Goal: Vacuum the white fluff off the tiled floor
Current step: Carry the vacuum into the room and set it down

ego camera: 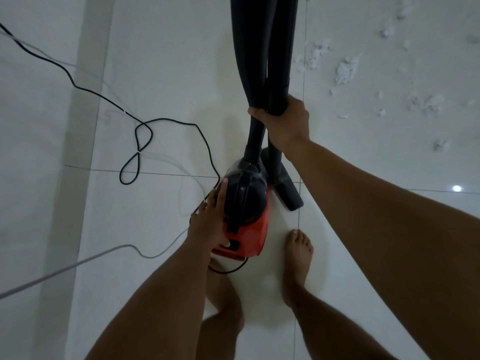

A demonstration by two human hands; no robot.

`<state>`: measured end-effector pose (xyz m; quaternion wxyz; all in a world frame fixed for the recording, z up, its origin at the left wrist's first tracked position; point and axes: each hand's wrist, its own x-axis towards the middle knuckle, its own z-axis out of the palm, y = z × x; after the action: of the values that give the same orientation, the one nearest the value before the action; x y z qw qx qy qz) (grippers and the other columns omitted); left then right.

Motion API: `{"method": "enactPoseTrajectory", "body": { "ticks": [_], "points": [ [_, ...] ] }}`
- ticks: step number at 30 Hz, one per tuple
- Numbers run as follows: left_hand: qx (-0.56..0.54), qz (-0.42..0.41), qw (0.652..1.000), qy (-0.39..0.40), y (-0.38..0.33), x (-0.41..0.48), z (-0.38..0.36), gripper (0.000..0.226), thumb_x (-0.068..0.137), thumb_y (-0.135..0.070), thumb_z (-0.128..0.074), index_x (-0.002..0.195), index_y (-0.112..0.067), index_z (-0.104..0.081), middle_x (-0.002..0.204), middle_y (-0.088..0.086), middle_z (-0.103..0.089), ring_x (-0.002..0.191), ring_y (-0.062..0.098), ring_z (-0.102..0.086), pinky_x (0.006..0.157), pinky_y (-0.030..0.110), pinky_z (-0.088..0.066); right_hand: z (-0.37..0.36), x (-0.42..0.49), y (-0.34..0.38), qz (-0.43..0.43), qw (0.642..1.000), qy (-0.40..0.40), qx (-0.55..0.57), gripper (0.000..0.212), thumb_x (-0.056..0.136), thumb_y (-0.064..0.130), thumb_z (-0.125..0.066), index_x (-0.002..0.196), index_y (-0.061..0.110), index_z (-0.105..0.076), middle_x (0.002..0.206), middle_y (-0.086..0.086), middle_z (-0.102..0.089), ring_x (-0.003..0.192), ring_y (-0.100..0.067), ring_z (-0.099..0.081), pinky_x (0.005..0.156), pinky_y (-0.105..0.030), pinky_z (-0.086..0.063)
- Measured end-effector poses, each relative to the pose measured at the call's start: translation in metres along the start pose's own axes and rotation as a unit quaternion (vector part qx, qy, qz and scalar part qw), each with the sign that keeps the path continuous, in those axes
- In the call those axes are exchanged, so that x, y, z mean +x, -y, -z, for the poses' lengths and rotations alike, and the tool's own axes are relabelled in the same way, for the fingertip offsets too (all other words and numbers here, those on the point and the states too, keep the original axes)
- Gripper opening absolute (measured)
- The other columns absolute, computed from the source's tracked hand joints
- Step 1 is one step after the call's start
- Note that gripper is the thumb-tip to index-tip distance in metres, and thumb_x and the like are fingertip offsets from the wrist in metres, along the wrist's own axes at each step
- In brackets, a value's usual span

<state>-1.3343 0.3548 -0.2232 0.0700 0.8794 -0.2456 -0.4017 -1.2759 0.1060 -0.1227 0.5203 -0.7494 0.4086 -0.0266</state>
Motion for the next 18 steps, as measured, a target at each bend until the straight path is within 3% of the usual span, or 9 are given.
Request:
{"method": "enactPoseTrajectory", "body": {
  "ticks": [5, 13, 18],
  "points": [
    [0.037, 0.0, 0.999, -0.023, 0.004, 0.002, -0.007, 0.171, 0.039, -0.047, -0.096, 0.148, -0.039, 0.035, 0.165, 0.003, -0.006, 0.134, 0.043, -0.042, 0.095, 0.065, -0.047, -0.002, 0.001, -0.001, 0.009, 1.0, -0.007, 0.003, 0.054, 0.077, 0.043, -0.085, 0.123, 0.019, -0.069, 0.109, 0.002, -0.074, 0.1, -0.02, -0.07, 0.094, -0.041, -0.058],
    [0.119, -0.007, 0.992, -0.04, 0.014, 0.008, -0.01, 0.164, 0.039, -0.068, -0.084, 0.153, -0.031, 0.028, 0.159, 0.005, -0.026, 0.122, 0.038, -0.055, 0.096, 0.066, -0.043, -0.006, 0.004, -0.003, 0.022, 1.0, -0.014, -0.002, 0.049, 0.078, 0.044, -0.085, 0.119, 0.02, -0.071, 0.101, 0.005, -0.073, 0.093, -0.017, -0.07, 0.09, -0.038, -0.059],
    [0.091, 0.013, 0.996, -0.01, 0.01, 0.009, -0.009, 0.164, 0.042, -0.06, -0.088, 0.148, -0.038, 0.035, 0.159, 0.006, -0.022, 0.127, 0.041, -0.049, 0.098, 0.069, -0.04, -0.005, 0.005, -0.002, 0.021, 1.0, -0.005, 0.003, 0.051, 0.079, 0.042, -0.085, 0.122, 0.018, -0.07, 0.105, 0.001, -0.075, 0.095, -0.018, -0.07, 0.089, -0.036, -0.059]
  ]
}}
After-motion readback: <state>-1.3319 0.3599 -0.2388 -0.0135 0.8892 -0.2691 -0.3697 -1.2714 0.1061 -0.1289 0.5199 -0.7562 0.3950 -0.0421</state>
